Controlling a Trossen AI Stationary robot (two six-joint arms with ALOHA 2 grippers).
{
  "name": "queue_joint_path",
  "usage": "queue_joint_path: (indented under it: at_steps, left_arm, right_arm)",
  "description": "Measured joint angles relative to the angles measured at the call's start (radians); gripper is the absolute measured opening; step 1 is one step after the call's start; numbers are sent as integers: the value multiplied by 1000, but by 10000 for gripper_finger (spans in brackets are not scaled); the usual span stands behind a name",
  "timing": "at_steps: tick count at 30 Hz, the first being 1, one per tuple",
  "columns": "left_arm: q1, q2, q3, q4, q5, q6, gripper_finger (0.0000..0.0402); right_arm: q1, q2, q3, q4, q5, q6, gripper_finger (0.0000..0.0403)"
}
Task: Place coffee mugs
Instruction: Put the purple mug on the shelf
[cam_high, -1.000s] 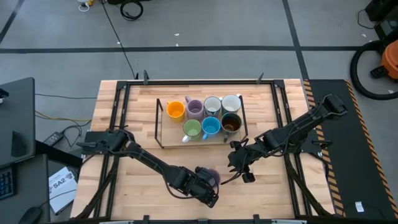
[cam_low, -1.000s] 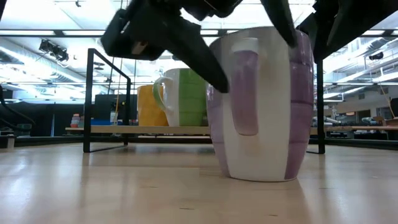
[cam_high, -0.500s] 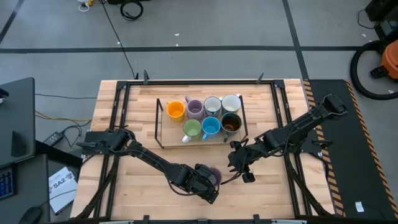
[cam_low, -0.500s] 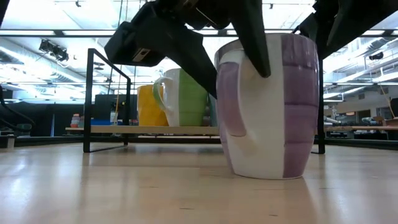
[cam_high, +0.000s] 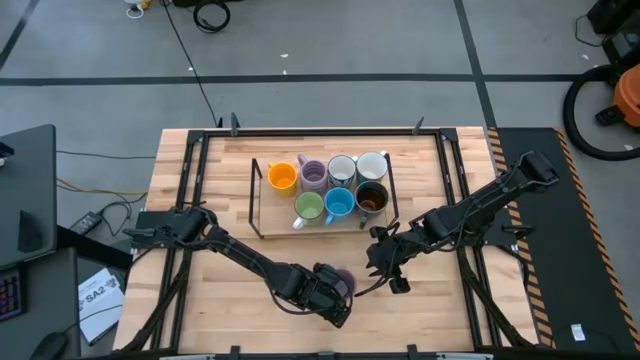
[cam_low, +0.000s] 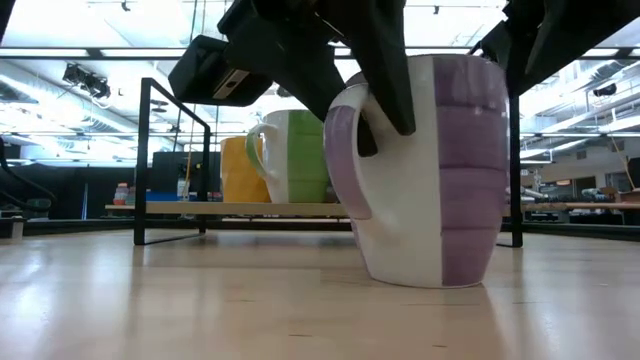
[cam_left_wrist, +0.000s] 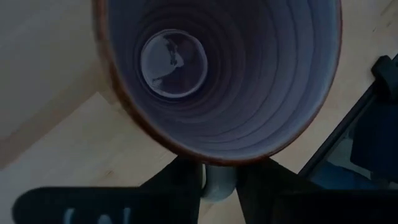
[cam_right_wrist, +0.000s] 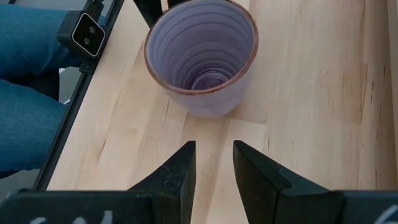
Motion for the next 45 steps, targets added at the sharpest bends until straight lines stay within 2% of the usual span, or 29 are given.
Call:
queue_joint_path:
  at_steps: [4,18,26,36,45]
  left_arm:
    - [0,0,0,-4,0,9,69]
    - [-4,-6,11,-69,0,34,68]
    - [-18,-19,96,-251,-3,38,68]
    - [-23,-34,246,-495,-7,118,68]
    - [-23,-131,292,-699,-28,139,68]
  right_arm:
    - [0,0,0,0,0,0,113]
    - [0,0,0,0,0,0,113]
    - [0,0,0,2,0,0,113]
    - [0,0,0,1,0,0,113]
    - [0,0,0,10,0,0,113]
